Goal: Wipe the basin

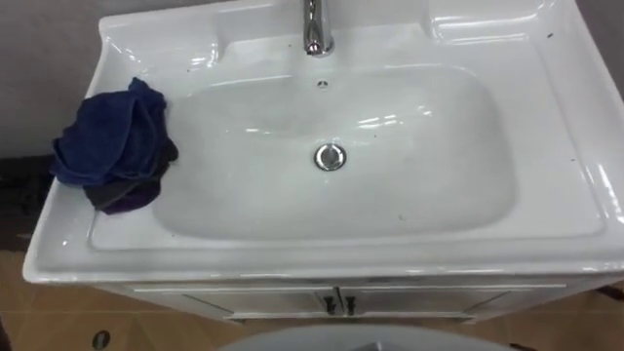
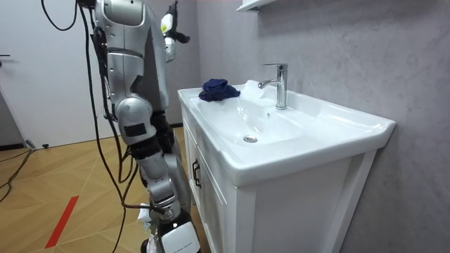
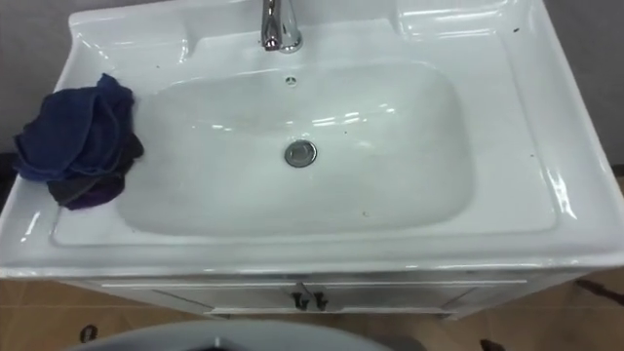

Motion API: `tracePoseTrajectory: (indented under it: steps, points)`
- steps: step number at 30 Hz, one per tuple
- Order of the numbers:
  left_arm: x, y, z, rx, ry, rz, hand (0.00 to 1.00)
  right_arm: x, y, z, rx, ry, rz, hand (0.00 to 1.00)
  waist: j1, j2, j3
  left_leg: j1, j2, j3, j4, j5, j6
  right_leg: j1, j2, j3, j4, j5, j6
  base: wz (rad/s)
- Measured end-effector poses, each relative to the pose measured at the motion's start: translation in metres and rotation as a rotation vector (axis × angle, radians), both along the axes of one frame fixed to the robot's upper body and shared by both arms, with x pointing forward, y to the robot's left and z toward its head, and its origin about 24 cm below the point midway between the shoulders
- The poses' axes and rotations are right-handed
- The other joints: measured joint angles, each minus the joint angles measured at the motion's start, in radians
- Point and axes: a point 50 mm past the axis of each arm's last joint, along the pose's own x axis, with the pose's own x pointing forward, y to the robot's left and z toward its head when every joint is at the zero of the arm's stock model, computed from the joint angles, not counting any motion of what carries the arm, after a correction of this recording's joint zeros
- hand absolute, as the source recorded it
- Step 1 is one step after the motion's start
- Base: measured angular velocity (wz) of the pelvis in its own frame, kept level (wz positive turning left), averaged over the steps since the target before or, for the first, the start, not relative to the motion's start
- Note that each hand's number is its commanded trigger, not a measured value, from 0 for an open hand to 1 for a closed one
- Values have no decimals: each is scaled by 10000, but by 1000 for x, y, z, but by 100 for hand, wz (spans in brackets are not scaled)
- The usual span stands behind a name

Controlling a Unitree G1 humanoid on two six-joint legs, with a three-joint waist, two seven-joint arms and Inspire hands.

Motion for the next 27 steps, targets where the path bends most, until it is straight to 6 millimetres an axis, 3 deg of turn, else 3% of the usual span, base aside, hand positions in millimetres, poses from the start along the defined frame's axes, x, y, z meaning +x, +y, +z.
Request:
tracePoseTrajectory:
  steps: [6,9,12,14,18,20,23,27]
  points:
    - [-32,12,-21,-567,428,632,0,3,-3,1,9,-62,61,0,356,-87,-33,-44,-82,-167,22,3,5,-87,-124,-170,9,-105,54,9]
    - [-61,18,-64,-2675,953,1317,0,10,-5,2,-36,-256,310,0,340,-91,-46,-93,-140,-332,23,7,13,-107,-158,-263,20,-141,101,9]
    - [-92,15,-118,-5001,1966,2359,0,11,-1,1,125,-203,540,0,309,-145,-57,-104,-210,-540,17,30,52,-64,-255,-377,65,-210,144,19]
    - [-124,5,-162,-7125,3016,3330,0,9,1,1,297,-153,571,0,269,-274,-58,-108,-269,-642,16,32,55,-99,-282,-414,198,-302,182,8]
    - [-163,-21,-205,-9258,4150,4451,0,4,9,-3,780,244,591,0,257,-640,-32,-36,-286,-694,-9,32,56,63,-314,-534,221,-377,201,10]
    - [-189,-44,-232,-10769,5148,5230,0,1,12,-4,977,470,613,0,262,-871,-61,37,-283,-718,-26,19,75,146,-306,-513,176,-385,204,0]
    - [-214,-71,-254,-12459,6123,5969,0,-5,15,-5,1237,714,654,0,255,-956,-34,218,-253,-735,-171,-32,160,262,-282,-451,165,-407,229,1]
    - [-233,-87,-265,-13687,6803,6435,0,-14,19,-7,1746,1117,585,0,231,-955,4,272,-237,-640,-298,-79,241,250,-289,-361,221,-418,240,-3]
